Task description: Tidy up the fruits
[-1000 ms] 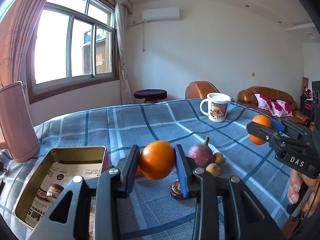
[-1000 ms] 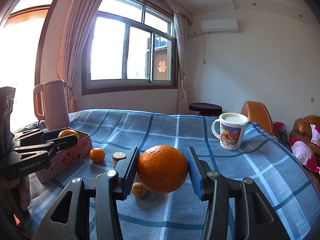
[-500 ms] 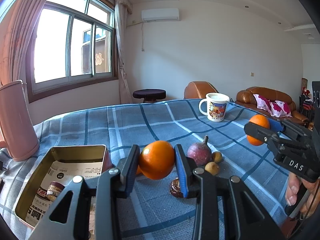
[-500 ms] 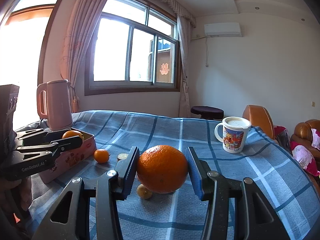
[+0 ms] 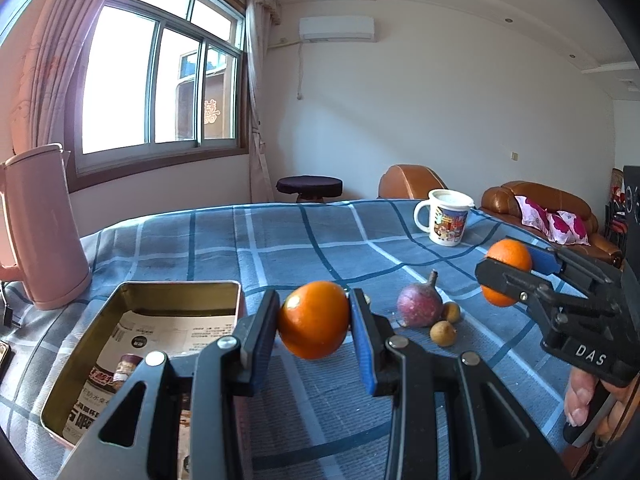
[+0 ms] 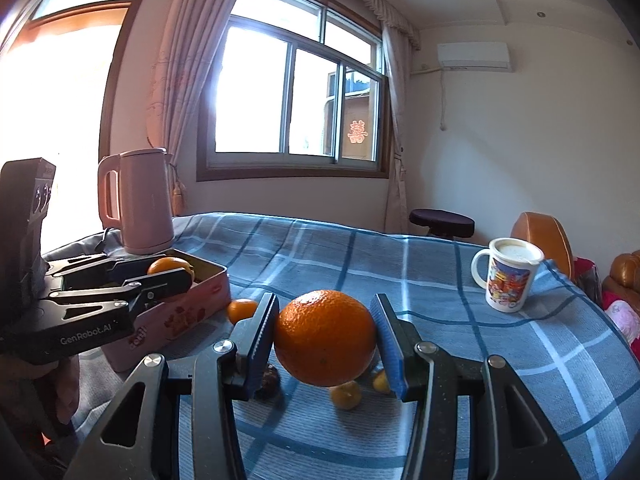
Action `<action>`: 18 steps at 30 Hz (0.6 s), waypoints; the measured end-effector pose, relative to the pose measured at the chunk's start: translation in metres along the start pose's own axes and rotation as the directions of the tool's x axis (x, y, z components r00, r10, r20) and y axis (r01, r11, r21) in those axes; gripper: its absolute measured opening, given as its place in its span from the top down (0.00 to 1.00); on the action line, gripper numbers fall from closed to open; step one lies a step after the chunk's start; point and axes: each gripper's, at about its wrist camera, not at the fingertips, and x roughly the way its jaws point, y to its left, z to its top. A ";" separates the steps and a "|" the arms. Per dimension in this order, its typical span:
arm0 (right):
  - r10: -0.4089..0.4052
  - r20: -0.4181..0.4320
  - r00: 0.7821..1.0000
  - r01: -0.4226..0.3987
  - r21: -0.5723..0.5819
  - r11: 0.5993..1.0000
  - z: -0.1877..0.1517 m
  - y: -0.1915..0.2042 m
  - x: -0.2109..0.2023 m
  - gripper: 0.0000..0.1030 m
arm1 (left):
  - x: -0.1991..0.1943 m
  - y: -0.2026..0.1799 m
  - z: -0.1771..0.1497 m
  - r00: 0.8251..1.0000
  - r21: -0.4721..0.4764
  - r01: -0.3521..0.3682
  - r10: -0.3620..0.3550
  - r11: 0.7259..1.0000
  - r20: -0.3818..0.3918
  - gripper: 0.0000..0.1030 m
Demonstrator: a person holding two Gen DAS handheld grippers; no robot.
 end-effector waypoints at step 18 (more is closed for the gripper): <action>0.089 -0.006 0.996 -0.090 -0.049 0.995 0.018 0.037 0.020 0.52 | -0.011 0.027 0.000 0.999 -0.041 -0.035 0.036 0.999 0.014 0.64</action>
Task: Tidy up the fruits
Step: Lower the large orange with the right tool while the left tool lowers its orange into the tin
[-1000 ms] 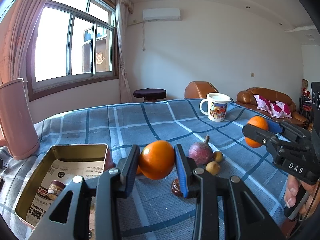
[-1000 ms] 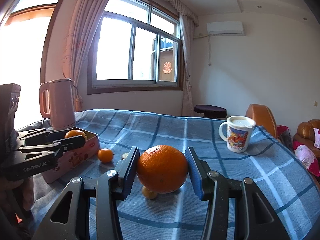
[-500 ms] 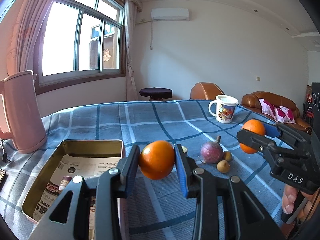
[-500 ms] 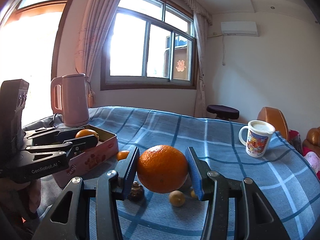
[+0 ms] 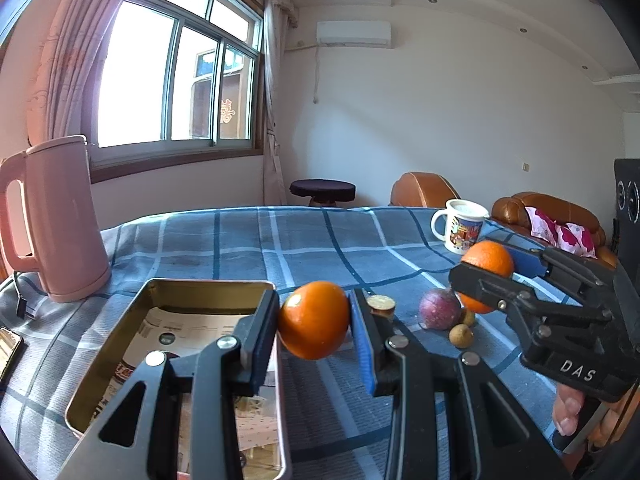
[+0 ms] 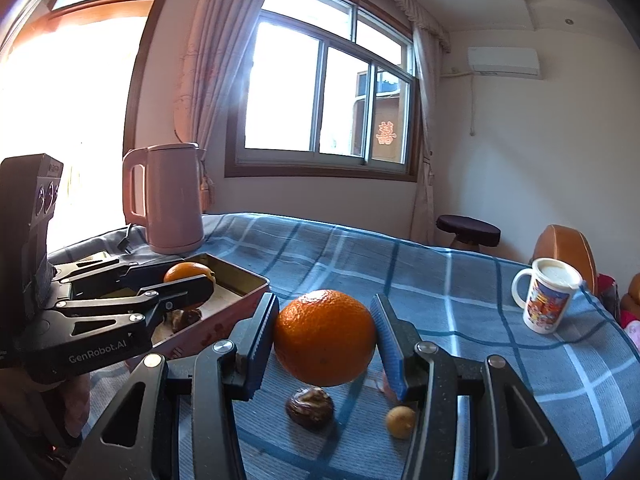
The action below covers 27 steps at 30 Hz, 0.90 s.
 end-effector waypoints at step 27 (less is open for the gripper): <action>0.124 -0.025 0.992 -0.126 -0.083 0.988 0.022 0.060 0.037 0.52 | -0.014 0.058 -0.002 0.996 -0.074 -0.094 0.094 0.993 -0.014 0.64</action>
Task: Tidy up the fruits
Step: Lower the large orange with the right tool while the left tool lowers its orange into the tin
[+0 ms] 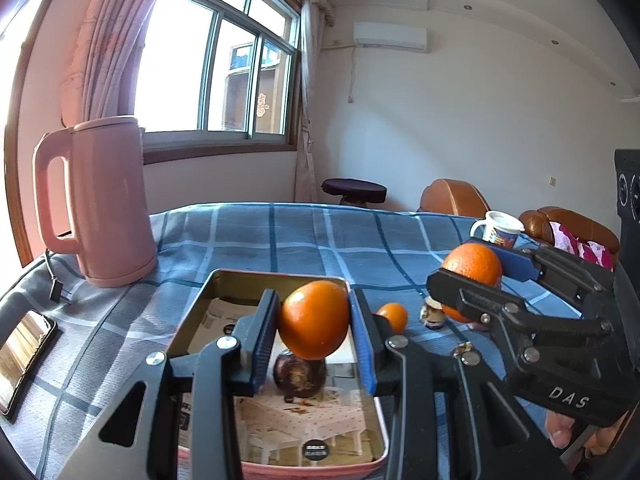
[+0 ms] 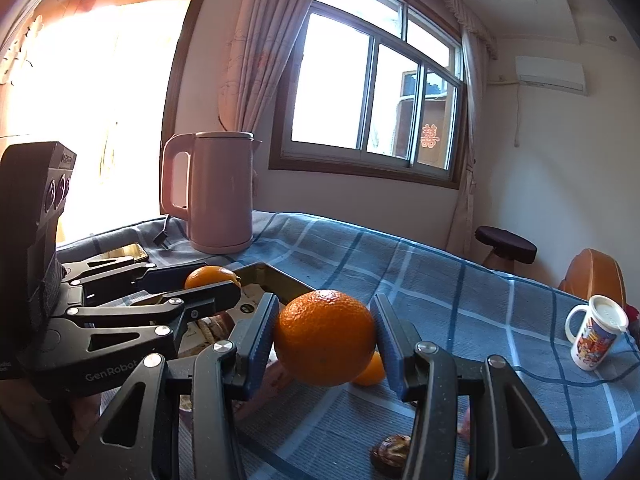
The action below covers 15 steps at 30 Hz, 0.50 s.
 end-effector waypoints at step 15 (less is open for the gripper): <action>0.063 -0.040 0.997 -0.063 -0.010 0.998 0.000 0.028 0.028 0.52 | 0.005 0.035 -0.003 0.996 -0.043 -0.078 0.076 0.996 -0.047 0.64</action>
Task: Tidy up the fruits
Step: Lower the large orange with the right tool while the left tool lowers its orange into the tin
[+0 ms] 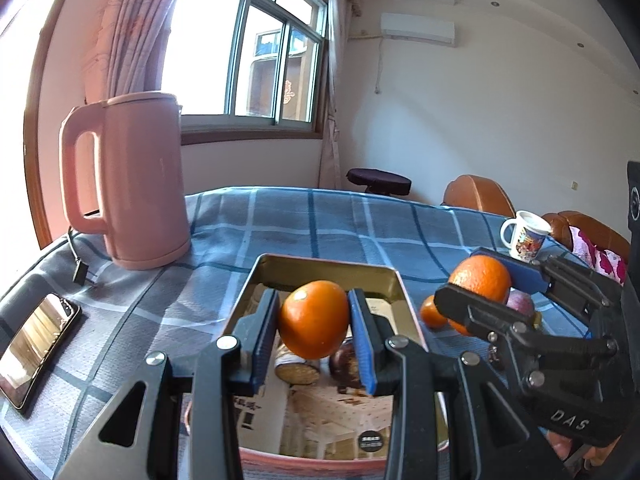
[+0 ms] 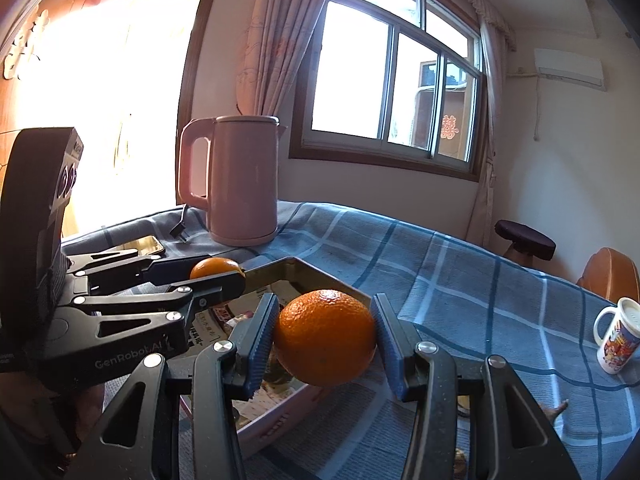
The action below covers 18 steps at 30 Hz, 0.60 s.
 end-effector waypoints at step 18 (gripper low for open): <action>0.052 -0.075 0.996 -0.055 -0.038 0.998 -0.008 0.025 0.029 0.52 | 0.008 0.019 -0.004 0.996 -0.024 -0.029 0.027 0.999 -0.081 0.64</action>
